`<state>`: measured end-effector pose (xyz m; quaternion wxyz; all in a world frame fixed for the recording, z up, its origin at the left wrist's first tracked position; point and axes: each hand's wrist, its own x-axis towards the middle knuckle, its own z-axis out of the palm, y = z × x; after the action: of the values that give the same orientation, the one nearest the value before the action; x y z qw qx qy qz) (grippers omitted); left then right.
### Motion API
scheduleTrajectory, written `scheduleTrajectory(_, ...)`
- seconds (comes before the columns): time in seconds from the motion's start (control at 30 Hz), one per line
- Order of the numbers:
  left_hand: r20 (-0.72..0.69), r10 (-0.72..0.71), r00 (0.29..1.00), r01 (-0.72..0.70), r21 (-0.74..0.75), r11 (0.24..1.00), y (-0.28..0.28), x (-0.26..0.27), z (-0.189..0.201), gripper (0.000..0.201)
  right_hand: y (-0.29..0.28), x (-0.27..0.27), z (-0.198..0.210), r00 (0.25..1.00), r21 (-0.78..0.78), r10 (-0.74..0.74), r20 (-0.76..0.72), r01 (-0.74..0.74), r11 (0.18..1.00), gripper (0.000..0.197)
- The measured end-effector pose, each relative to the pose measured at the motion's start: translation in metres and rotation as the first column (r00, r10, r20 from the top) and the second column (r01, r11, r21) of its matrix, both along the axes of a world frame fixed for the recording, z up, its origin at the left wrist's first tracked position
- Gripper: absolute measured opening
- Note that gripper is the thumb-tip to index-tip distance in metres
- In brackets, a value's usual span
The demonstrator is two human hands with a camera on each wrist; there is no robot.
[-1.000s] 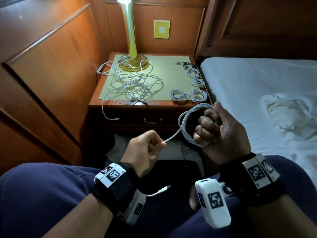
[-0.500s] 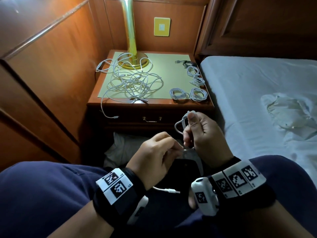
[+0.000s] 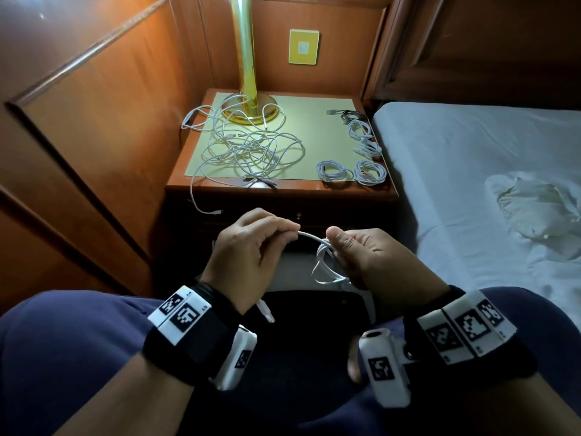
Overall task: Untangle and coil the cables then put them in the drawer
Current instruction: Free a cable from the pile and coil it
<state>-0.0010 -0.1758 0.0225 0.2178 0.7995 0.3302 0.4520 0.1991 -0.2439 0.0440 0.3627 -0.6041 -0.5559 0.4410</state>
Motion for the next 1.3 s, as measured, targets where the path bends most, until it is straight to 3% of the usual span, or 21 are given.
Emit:
scheduleTrajectory(0.1,-0.047,-0.022,0.999,0.023,0.01,1.0,-0.001,0.003,-0.007,0.013,-0.003,-0.004,0.008,0.947,-0.087,-0.032,-0.319,0.005,0.996,0.054)
scheduleTrajectory(0.3,-0.111,0.029,0.993,-0.037,-0.071,0.997,-0.005,0.007,-0.015,0.009,-0.007,-0.005,0.013,0.818,-0.147,-0.131,-0.56,0.058,0.987,0.053)
scheduleTrajectory(0.4,-0.034,0.021,0.999,-0.031,-0.34,0.94,-0.011,0.011,-0.012,0.009,-0.007,-0.009,0.012,0.74,-0.197,-0.185,-0.646,0.072,0.978,0.051)
scheduleTrajectory(0.47,0.135,0.011,0.991,0.066,-0.554,0.83,-0.014,0.014,-0.011,0.01,-0.006,-0.011,0.011,0.713,-0.223,-0.218,-0.666,0.089,0.971,0.051)
scheduleTrajectory(0.6,0.364,0.063,0.929,0.214,-0.67,0.711,-0.014,0.018,-0.008,0.014,-0.003,-0.011,0.008,0.681,-0.262,-0.267,-0.682,0.113,0.958,0.056)
scheduleTrajectory(0.9,0.532,0.039,0.846,0.417,-0.705,0.574,-0.021,0.022,-0.006,0.02,0.001,-0.012,0.004,0.653,-0.279,-0.313,-0.69,0.16,0.947,0.054)
scheduleTrajectory(1.1,0.572,0.072,0.817,0.472,-0.735,0.487,-0.021,0.022,-0.008,0.038,0.003,-0.019,0.007,0.701,-0.23,-0.322,-0.636,0.226,0.947,0.057)
scheduleTrajectory(1.3,0.603,0.064,0.795,0.514,-0.726,0.457,-0.025,0.025,-0.008,0.05,0.003,-0.026,0.003,0.758,-0.184,-0.323,-0.567,0.265,0.946,0.059)
